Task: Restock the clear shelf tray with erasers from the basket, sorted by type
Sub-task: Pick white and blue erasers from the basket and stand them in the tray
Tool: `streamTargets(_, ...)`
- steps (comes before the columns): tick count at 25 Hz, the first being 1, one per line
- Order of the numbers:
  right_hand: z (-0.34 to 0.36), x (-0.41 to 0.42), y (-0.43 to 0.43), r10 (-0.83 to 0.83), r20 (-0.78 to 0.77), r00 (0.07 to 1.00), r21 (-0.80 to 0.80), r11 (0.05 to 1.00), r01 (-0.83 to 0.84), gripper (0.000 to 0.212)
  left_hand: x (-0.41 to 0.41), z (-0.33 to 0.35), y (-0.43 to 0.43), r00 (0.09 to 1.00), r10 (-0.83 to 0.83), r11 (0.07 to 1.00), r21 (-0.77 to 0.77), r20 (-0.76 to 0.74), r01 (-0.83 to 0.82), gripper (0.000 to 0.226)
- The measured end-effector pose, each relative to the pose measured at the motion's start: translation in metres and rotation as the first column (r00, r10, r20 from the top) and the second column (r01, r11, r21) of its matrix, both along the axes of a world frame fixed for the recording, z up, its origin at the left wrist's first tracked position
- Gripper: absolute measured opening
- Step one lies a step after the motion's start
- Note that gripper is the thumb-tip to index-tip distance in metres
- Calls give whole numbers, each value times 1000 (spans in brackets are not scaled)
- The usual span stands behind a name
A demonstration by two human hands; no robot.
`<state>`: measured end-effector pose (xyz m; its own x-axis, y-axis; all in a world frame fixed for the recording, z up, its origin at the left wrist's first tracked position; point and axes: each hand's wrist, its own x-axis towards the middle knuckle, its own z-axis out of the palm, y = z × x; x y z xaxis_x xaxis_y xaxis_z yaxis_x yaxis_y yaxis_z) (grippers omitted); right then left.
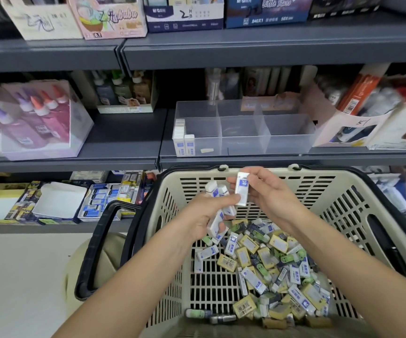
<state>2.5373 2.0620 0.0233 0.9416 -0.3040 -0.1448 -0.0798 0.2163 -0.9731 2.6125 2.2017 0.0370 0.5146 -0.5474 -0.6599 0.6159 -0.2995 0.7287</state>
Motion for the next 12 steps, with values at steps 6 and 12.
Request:
streamTargets(6, 31, 23, -1, 12, 42, 999, -237, 972, -1, 11, 29, 14, 15, 987, 73, 994, -72, -143, -84, 12)
streamTargets(12, 62, 76, -4, -120, 55, 991, -459, 878, 132, 13, 63, 27, 26, 972, 176, 979, -134, 157, -155, 11)
